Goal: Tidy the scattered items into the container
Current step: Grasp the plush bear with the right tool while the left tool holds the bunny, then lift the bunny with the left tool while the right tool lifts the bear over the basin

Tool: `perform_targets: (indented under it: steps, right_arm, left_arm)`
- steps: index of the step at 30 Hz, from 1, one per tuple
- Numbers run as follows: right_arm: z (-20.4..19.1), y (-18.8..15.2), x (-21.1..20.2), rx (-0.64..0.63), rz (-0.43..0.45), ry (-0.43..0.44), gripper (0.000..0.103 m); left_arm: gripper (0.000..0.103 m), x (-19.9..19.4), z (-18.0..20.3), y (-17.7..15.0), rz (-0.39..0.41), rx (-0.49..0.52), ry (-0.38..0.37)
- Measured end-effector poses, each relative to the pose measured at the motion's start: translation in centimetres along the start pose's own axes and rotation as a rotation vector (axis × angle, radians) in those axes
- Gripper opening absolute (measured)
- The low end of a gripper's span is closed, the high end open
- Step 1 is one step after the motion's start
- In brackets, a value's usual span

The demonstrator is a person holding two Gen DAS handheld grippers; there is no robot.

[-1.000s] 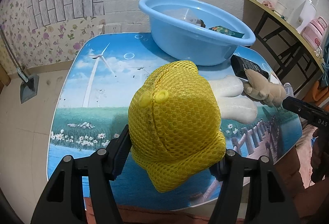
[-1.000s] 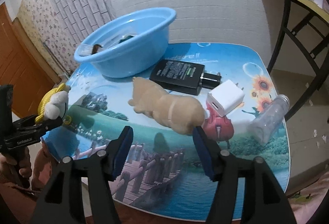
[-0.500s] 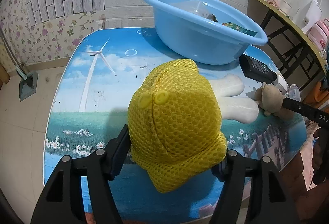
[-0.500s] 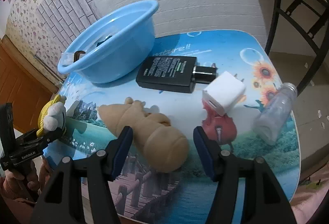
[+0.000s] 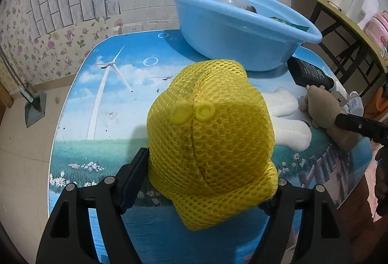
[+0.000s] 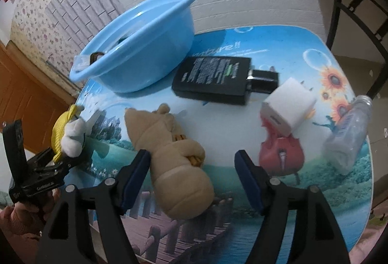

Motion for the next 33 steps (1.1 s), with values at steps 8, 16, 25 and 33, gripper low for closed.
perform_targets:
  steps: [8,16,25,33]
  right_arm:
    - [-1.7,-0.6,0.9,-0.082,-0.036,-0.023,0.072]
    - [-2.4,-1.1,0.0,-0.117,-0.012,0.011,0.043]
    - [-3.1,-1.6,-1.7,-0.150,0.038,0.039,0.043]
    - [-4.0,-1.7,-4.3,-0.178,0.115,0.076,0.043]
  left_arm:
    - [0.068,-0.6,-0.2,-0.5,0.003,-0.029,-0.032]
    - [0.066,-2.0,0.2,-0.8,0.019,-0.026,-0.029]
    - [0.066,-4.9,1.4,-0.7,0.078,-0.016,-0.031]
    - [0.066,-8.0,2.3,-0.2,0.144,-0.003,-0.043]
Point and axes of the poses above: each gripper's, at about its wrist camera, not at the fingertips, and x roughly the way its jaws point, z to its right, y to its top, the point moved 6 cm from there along x, roughly the way its jaws point, and after that the axes turned 10 degrees about -z, right-handed, at the moved point
